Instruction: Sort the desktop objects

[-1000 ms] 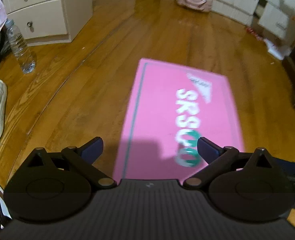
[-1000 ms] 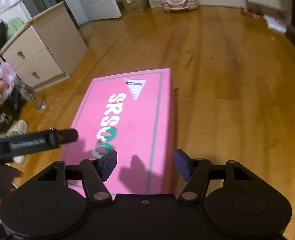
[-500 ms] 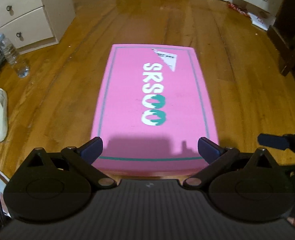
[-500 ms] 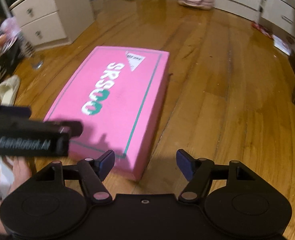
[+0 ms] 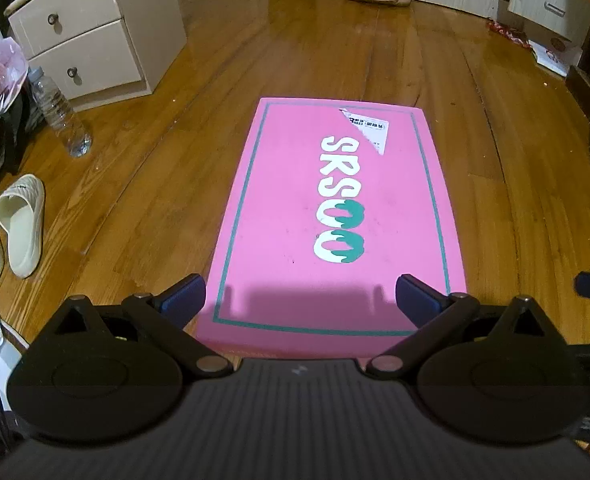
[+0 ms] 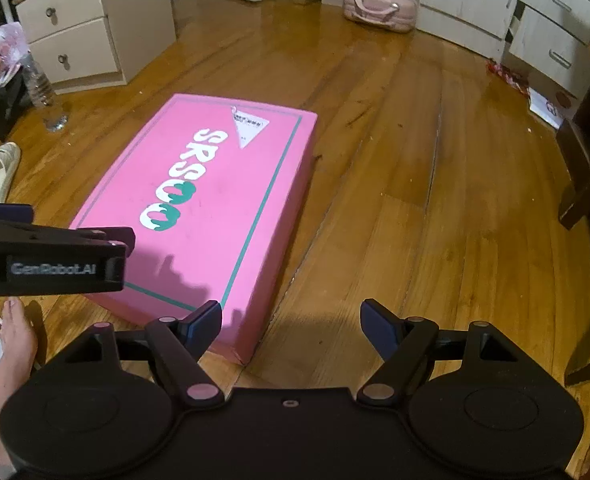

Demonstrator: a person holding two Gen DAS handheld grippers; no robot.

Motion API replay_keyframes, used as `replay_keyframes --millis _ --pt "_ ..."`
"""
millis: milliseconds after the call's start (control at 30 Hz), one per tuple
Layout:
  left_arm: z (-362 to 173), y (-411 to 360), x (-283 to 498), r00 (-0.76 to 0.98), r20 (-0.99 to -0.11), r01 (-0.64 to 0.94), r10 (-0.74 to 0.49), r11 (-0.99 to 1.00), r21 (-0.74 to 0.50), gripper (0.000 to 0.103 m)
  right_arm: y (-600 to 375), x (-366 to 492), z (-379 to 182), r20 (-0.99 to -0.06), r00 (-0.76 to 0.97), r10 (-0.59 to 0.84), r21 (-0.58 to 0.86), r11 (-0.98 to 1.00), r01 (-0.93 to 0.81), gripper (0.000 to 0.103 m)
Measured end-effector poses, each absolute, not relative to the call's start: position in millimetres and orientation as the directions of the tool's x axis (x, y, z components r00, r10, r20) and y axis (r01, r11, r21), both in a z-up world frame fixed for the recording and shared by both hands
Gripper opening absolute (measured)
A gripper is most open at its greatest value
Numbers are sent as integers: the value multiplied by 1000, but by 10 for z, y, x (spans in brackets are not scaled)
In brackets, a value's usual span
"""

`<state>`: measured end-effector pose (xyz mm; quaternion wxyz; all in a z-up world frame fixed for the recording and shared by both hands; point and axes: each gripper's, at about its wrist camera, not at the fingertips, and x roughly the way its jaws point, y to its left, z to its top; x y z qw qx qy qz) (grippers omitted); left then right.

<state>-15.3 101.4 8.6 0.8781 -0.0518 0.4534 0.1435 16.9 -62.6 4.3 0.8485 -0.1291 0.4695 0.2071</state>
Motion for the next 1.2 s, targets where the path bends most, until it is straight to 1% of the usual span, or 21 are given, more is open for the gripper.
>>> replay_keyframes --millis 167,267,433,567,633,800,967,1067,1133,1200 --pt "110 939 -153 559 -809 -251 180 967 42 103 -571 165 33 -848 483 220 -47 876 -480 81" --pt "101 889 -141 563 -804 -236 192 970 67 103 -574 162 24 -845 494 203 -65 879 -472 81" --pt "123 809 -148 582 -796 -218 170 975 49 103 -610 160 18 -848 489 206 -59 879 -473 81" --pt "101 729 -134 583 -793 -208 178 976 66 103 -655 181 0 -851 485 201 -54 886 -461 81" --pt "89 715 -129 582 -795 -212 174 976 59 103 -681 193 -15 -852 484 197 -52 890 -453 81" --pt "0 736 -120 580 -804 -221 128 975 -4 103 -722 204 -36 -854 481 198 -45 894 -447 81" --pt "-85 709 -145 586 -798 -226 140 974 5 103 -718 226 -100 -862 475 180 -61 891 -449 81" --pt "-65 689 -151 595 -790 -212 147 977 22 103 -715 244 -150 -867 467 174 -58 895 -442 81" --pt "-45 694 -151 599 -788 -219 144 976 11 103 -714 257 -170 -870 461 175 -53 897 -439 81" --pt "-33 676 -145 600 -784 -220 161 975 32 103 -704 251 -175 -870 462 171 -59 895 -442 81"
